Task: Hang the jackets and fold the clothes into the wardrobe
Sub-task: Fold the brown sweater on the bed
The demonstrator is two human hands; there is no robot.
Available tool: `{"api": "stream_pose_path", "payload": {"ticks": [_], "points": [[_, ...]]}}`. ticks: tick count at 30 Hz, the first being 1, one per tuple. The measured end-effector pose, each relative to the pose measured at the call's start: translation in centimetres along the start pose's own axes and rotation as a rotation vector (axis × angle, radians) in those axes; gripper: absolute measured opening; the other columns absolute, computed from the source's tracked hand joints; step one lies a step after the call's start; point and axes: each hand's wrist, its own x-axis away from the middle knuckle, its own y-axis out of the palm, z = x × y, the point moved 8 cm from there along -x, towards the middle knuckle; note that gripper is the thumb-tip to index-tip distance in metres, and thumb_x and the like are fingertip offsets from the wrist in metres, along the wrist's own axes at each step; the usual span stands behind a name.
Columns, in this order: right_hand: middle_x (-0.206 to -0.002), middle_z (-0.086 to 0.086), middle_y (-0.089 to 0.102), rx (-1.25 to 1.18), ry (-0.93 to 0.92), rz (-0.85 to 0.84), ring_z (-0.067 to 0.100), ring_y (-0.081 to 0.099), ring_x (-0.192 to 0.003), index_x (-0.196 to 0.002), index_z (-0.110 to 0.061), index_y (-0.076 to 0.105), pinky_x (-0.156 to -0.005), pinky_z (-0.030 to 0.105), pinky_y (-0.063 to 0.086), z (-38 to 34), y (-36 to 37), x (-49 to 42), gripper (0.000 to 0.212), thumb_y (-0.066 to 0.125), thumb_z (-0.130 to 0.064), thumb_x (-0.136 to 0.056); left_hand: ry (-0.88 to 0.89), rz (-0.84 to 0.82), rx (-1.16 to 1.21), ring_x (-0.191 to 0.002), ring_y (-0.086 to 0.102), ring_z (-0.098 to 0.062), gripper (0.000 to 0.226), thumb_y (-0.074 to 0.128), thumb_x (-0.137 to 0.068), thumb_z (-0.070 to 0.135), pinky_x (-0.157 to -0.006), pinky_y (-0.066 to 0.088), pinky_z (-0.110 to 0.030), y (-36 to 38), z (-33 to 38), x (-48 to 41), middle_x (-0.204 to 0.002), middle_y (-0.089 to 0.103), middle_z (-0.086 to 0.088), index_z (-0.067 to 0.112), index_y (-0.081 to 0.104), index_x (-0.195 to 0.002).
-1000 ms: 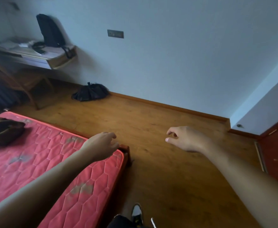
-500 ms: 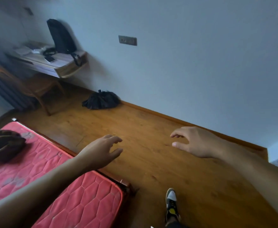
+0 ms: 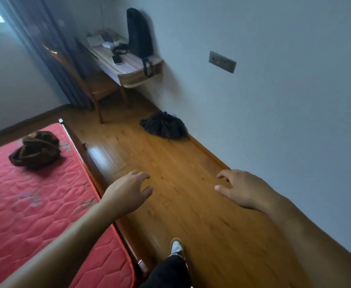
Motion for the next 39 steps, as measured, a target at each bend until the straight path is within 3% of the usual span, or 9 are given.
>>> {"api": "stream_pose_path", "payload": {"ticks": [8,12,16,20,27,39], "points": [[-0.141,-0.004,0.058,0.094,-0.148,-0.07,0.017,0.059,-0.121,-0.145,-0.034,0.046,-0.096,0.038,0.053,-6.9,-4.6,-18.7,0.06,0.05,-0.065,-0.094,-0.218,0.031,0.08,-0.116,0.06,-0.018,0.049,0.052,-0.094,0.048,-0.097,0.052,-0.037,-3.1,-8.7,-12.5,-0.134,0.058,0.001,0.027,0.054,-0.138],[-0.141,-0.004,0.059,0.14,-0.232,-0.082,0.017,0.06,-0.121,-0.146,-0.033,0.045,-0.092,0.034,0.053,-12.7,-7.7,-27.9,0.059,0.049,-0.064,-0.095,-0.311,0.045,0.074,-0.113,0.061,-0.018,0.048,0.05,-0.095,0.047,-0.091,0.052,-0.034,-7.1,-13.4,-17.5,-0.134,0.056,0.003,0.028,0.053,-0.139],[-0.141,-0.006,0.059,0.173,-0.332,-0.032,0.017,0.062,-0.119,-0.145,-0.035,0.045,-0.088,0.034,0.055,-18.6,-11.1,-36.3,0.059,0.047,-0.065,-0.095,-0.405,0.082,0.045,-0.109,0.062,-0.022,0.044,0.051,-0.096,0.048,-0.083,0.05,-0.033,-11.3,-18.5,-22.0,-0.124,0.059,0.001,0.026,0.055,-0.133],[-0.139,-0.007,0.057,0.218,-0.426,-0.02,0.016,0.062,-0.115,-0.144,-0.036,0.045,-0.086,0.035,0.056,-23.9,-13.2,-43.2,0.059,0.045,-0.068,-0.094,-0.497,0.112,0.065,-0.106,0.062,-0.019,0.04,0.051,-0.097,0.047,-0.086,0.053,-0.036,-14.4,-23.1,-25.2,-0.116,0.061,0.002,0.023,0.058,-0.127],[-0.139,-0.006,0.058,0.237,-0.597,-0.049,0.017,0.062,-0.115,-0.141,-0.036,0.048,-0.087,0.037,0.057,-33.1,-14.4,-56.5,0.058,0.047,-0.067,-0.093,-0.687,0.154,0.101,-0.112,0.062,-0.022,0.045,0.049,-0.096,0.052,-0.091,0.053,-0.04,-17.3,-32.1,-32.1,-0.123,0.059,0.0,0.026,0.056,-0.132],[-0.141,-0.006,0.058,0.357,-0.925,-0.154,0.015,0.062,-0.12,-0.142,-0.033,0.049,-0.088,0.028,0.057,-50.7,-19.0,-76.9,0.054,0.051,-0.062,-0.097,-1.044,0.198,0.258,-0.119,0.059,-0.024,0.048,0.046,-0.095,0.053,-0.095,0.051,-0.04,-23.8,-45.0,-42.8,-0.131,0.056,-0.002,0.026,0.054,-0.134]]}}
